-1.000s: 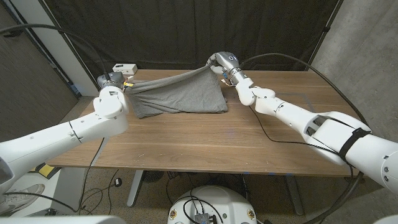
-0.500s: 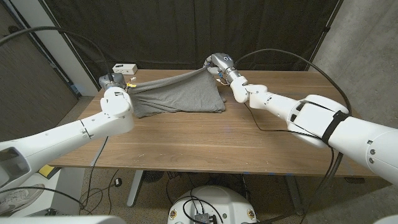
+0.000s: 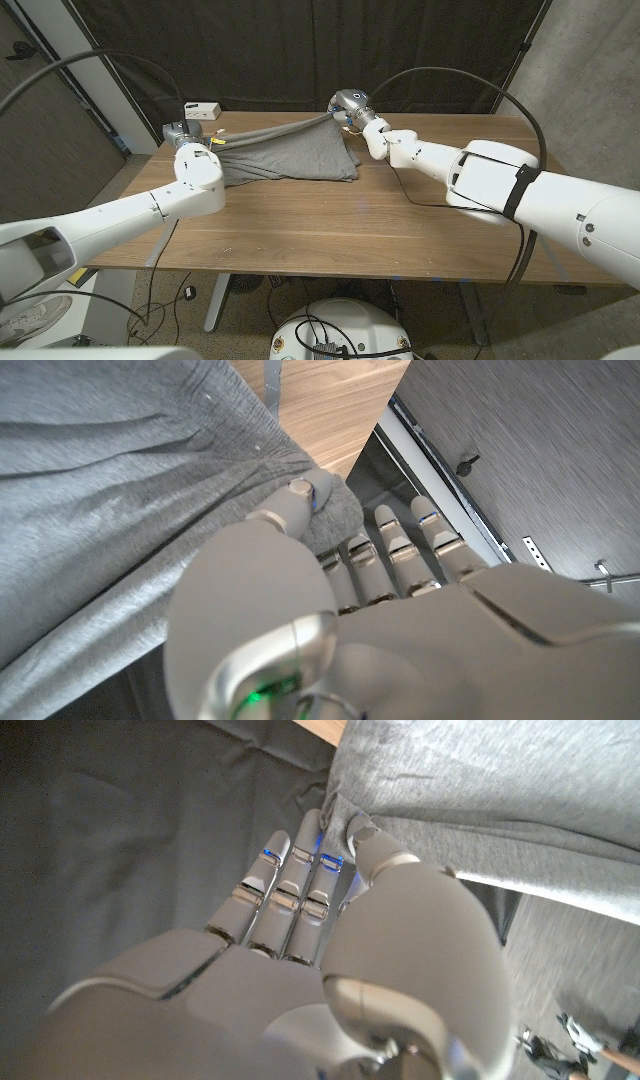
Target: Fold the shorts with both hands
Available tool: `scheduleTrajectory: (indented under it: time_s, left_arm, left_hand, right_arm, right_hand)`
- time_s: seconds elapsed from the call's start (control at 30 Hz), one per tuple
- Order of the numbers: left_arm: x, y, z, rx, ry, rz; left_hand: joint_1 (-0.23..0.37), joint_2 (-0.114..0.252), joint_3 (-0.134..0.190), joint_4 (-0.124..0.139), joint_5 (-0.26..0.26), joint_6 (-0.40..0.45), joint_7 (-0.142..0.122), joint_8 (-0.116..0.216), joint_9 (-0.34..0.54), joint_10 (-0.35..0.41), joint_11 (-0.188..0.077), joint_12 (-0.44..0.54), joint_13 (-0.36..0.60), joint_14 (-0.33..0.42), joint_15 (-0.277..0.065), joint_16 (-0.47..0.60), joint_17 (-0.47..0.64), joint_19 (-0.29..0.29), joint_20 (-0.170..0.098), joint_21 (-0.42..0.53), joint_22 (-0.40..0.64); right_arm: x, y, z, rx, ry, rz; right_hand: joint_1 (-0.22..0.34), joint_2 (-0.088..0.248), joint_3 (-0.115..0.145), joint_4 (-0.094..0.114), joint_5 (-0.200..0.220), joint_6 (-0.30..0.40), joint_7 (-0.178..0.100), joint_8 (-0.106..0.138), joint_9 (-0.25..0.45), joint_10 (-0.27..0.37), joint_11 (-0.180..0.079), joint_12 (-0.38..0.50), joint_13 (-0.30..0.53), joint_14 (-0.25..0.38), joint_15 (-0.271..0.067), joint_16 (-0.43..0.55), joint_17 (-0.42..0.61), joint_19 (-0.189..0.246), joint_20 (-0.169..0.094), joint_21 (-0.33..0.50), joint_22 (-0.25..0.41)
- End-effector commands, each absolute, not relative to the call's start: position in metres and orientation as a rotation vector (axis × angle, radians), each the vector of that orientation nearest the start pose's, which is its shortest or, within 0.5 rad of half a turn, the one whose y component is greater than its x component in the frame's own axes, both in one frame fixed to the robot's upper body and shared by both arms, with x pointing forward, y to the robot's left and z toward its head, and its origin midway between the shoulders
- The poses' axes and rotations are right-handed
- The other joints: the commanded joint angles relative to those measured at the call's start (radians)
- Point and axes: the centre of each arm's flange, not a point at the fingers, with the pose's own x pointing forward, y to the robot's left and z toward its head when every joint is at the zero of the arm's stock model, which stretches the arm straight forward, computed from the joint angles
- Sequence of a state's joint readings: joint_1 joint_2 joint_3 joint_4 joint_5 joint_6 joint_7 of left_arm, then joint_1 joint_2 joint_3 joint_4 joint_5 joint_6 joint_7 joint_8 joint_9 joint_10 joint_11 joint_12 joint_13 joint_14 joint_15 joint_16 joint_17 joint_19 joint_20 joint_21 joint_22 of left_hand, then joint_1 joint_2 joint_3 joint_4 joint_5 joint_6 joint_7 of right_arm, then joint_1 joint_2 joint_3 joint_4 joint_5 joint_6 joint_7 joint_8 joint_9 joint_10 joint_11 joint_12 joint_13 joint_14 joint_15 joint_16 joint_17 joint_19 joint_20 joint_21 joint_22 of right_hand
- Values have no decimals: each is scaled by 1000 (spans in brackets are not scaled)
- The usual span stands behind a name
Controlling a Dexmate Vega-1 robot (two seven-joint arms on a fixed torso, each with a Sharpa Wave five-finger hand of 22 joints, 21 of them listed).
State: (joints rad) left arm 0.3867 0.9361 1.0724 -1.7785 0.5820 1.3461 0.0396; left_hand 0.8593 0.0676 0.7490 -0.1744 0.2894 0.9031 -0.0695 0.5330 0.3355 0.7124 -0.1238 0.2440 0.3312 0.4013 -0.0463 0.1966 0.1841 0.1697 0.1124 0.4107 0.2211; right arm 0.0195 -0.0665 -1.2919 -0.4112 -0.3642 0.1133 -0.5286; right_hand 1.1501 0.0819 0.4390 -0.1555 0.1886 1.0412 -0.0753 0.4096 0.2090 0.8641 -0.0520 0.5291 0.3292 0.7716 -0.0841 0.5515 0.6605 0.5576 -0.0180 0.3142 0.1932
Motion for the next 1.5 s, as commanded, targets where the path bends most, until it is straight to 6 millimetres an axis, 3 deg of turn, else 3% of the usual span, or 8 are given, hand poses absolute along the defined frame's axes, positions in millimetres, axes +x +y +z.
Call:
scheduleTrajectory:
  time_s: [0.03, 0.3, 0.57, 0.87, 0.97, 1.17, 1.27, 1.5]
  left_arm:
    - [611, 368, 60, 1518, 149, 895]
    - [635, 364, 54, 1539, 200, 885]
    - [654, 362, 46, 1521, 239, 883]
    - [666, 359, 39, 1465, 269, 920]
    - [668, 357, 38, 1449, 273, 948]
    - [671, 354, 37, 1419, 296, 1038]
    - [672, 352, 36, 1396, 309, 1088]
    - [670, 349, 34, 1346, 321, 1217]
  left_hand:
    - [-13, 30, -42, 26, -11, 90, 94, -13, -5, -1, -14, 4, 6, 9, -100, 12, 5, 15, -4, 12, 2]
    - [-25, 51, -77, 29, -28, 64, 70, -34, -15, 6, -26, 8, 10, 15, -106, 17, 6, 19, -5, 19, 3]
    - [-41, 55, -105, 35, -41, 66, 73, -42, -23, 12, -27, 10, 13, 21, -107, 21, 7, 19, -6, 22, 3]
    - [-101, 81, -165, 71, -72, 107, 100, -50, -42, 48, -12, 21, 12, 45, -101, 33, 10, 26, 2, 35, 5]
    - [-123, 91, -173, 87, -79, 123, 109, -52, -48, 65, -10, 26, 11, 59, -99, 34, 8, 32, 3, 40, 5]
    - [-139, 95, -174, 93, -86, 138, 108, -57, -57, 88, -9, 33, 9, 85, -99, 34, 1, 48, 4, 51, 5]
    - [-154, 86, -181, 95, -93, 119, 97, -72, -63, 92, -9, 34, 10, 100, -96, 32, -2, 54, 4, 56, 4]
    - [-184, 58, -199, 84, -104, 18, 67, -132, -82, 52, 7, 13, 11, 118, -77, 20, -6, 56, 4, 64, 3]
  right_arm:
    - [737, -57, 125, -1546, -677, -108]
    - [742, -52, 119, -1588, -563, -59]
    - [743, -49, 117, -1583, -530, -41]
    - [742, -44, 116, -1589, -503, -24]
    - [742, -44, 115, -1588, -497, -26]
    - [743, -45, 115, -1563, -486, -21]
    - [743, -45, 113, -1548, -487, -27]
    - [741, -45, 114, -1478, -522, -63]
  right_hand:
    - [-4, 8, -4, -1, -2, -4, -3, -1, 4, -2, -2, -1, 1, -5, -139, 6, 10, 3, -4, 8, 5]
    - [-10, 14, -10, 4, -2, -14, -14, -6, 4, -9, -8, -6, -1, -10, -138, 8, 21, 3, -6, 9, 5]
    - [-22, 19, -19, 13, -3, -24, -21, -11, 5, -14, -13, -12, -6, -13, -135, 12, 31, 0, -7, 10, 6]
    - [-65, 28, -38, 41, -4, -38, -26, -20, 4, -24, -12, -22, -13, -15, -125, 11, 38, 2, -4, 13, 7]
    - [-82, 30, -46, 51, -4, -41, -21, -23, 4, -25, -8, -24, -15, -12, -123, 13, 41, 3, 1, 14, 7]
    - [-133, 26, -70, 78, -3, -43, -10, -29, 1, -26, 2, -30, -23, -2, -115, 14, 44, 10, 13, 19, 8]
    - [-158, 22, -80, 88, 1, -48, -8, -37, -2, -51, -15, -47, -29, 5, -120, 11, 43, 14, 20, 22, 9]
    - [-221, 5, -107, 112, 7, -105, -24, -69, -6, -76, -13, -71, -41, 20, -111, 4, 37, 14, 37, 26, 10]
